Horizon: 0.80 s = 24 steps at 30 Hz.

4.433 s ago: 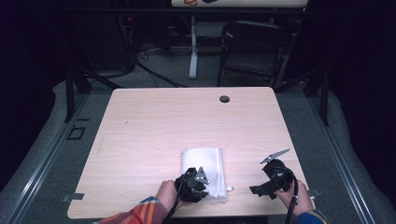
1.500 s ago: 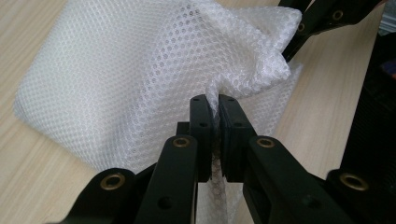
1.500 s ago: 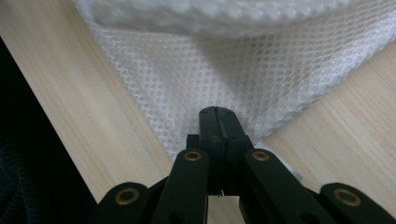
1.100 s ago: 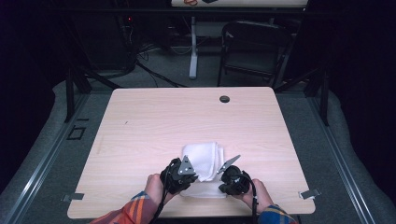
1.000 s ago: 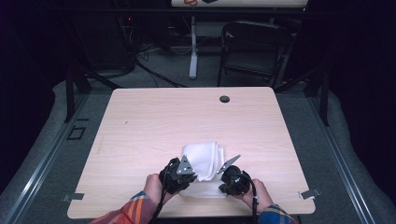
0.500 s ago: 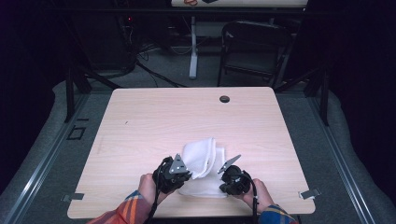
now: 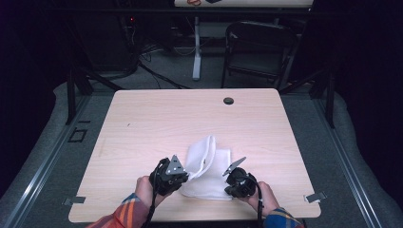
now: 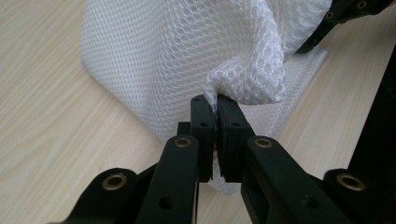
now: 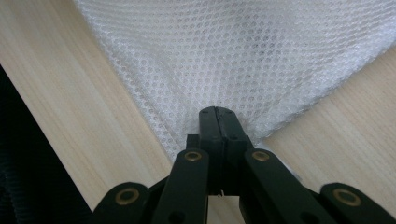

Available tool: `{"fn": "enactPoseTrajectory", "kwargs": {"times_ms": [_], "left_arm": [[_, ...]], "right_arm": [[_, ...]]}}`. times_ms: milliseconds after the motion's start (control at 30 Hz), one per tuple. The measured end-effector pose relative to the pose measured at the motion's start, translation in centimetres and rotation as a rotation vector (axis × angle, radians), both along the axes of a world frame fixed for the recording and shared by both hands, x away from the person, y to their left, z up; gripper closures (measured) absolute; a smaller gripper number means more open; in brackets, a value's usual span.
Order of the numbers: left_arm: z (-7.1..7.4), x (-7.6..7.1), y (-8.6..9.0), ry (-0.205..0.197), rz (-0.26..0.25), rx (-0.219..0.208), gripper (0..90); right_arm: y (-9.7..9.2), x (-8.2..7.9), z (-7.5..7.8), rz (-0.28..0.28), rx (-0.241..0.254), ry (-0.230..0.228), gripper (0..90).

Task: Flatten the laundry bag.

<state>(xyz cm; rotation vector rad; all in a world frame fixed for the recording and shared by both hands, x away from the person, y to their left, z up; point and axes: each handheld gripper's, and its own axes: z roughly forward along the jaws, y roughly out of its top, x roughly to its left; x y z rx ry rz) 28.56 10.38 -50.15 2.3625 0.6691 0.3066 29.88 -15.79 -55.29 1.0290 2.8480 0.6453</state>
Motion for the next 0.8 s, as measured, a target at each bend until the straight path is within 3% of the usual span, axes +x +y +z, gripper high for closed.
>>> {"fn": "enactPoseTrajectory", "kwargs": {"times_ms": [800], "left_arm": [[-0.3,0.7,2.0,0.020,0.066,0.031,87.3]], "right_arm": [[-0.3,0.1,0.1,-0.025,-0.019,-0.007,90.0]]}}
